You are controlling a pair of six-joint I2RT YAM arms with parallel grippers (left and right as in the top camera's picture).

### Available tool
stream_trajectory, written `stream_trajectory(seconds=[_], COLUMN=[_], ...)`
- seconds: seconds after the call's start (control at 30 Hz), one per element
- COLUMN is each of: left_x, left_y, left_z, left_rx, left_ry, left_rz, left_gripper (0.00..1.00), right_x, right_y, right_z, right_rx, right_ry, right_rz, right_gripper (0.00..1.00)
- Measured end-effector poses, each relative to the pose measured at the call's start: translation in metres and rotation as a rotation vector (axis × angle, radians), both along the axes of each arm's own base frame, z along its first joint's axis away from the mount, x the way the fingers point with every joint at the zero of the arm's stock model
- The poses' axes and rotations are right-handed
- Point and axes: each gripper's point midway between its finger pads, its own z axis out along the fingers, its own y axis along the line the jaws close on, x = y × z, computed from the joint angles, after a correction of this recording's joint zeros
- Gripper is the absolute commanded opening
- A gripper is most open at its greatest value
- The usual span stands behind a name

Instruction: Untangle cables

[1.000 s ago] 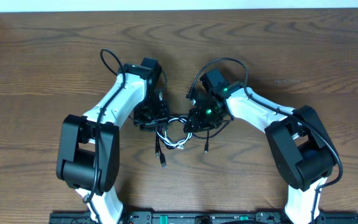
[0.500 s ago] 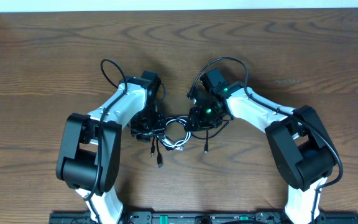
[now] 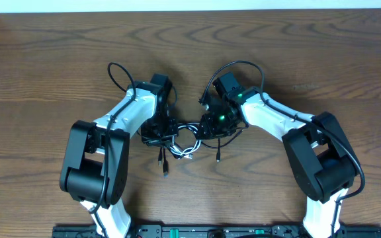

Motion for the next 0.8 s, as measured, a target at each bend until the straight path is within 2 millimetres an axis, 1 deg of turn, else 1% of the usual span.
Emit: stream_trajectory(seconds=[0.1, 0.2, 0.27, 0.33, 0.4, 0.43, 0.5, 0.63, 0.7, 0.8], left_x=[0.002, 0.003, 0.005, 0.006, 0.006, 0.007, 0.007, 0.008, 0.008, 0.008], left_y=[-0.001, 0.000, -0.001, -0.001, -0.001, -0.001, -0.001, -0.001, -0.001, -0.001], left_z=[0.000, 0.000, 0.000, 0.000, 0.000, 0.000, 0.000, 0.000, 0.000, 0.000], left_rx=[-0.003, 0.000, -0.002, -0.003, -0.003, -0.003, -0.002, -0.002, -0.002, -0.005], left_ry=[-0.011, -0.016, -0.023, -0.025, -0.028, -0.030, -0.033, -0.035, -0.035, -0.036], left_rz=[0.000, -0.001, -0.002, -0.002, -0.002, -0.002, -0.003, -0.003, -0.003, -0.007], left_gripper=[0.09, 0.09, 0.08, 0.07, 0.08, 0.08, 0.08, 0.08, 0.08, 0.08], right_x=[-0.001, 0.001, 0.003, 0.006, 0.009, 0.010, 0.011, 0.012, 0.014, 0.015], right_y=[0.002, 0.003, 0.001, -0.001, -0.004, -0.006, -0.009, -0.015, -0.017, -0.019], right_z=[0.002, 0.005, 0.007, 0.009, 0.009, 0.009, 0.008, 0.003, 0.001, -0.001], right_rx=[0.016, 0.045, 0.061, 0.071, 0.076, 0.074, 0.064, 0.023, 0.006, -0.007], right_ry=[0.008, 0.013, 0.016, 0.021, 0.024, 0.026, 0.029, 0.020, 0.011, 0.006], right_rz=[0.002, 0.002, -0.005, -0.013, -0.023, -0.028, -0.037, -0.046, -0.049, -0.053], right_gripper=[0.06, 0.07, 0.06, 0.03, 0.03, 0.04, 0.10, 0.19, 0.21, 0.20])
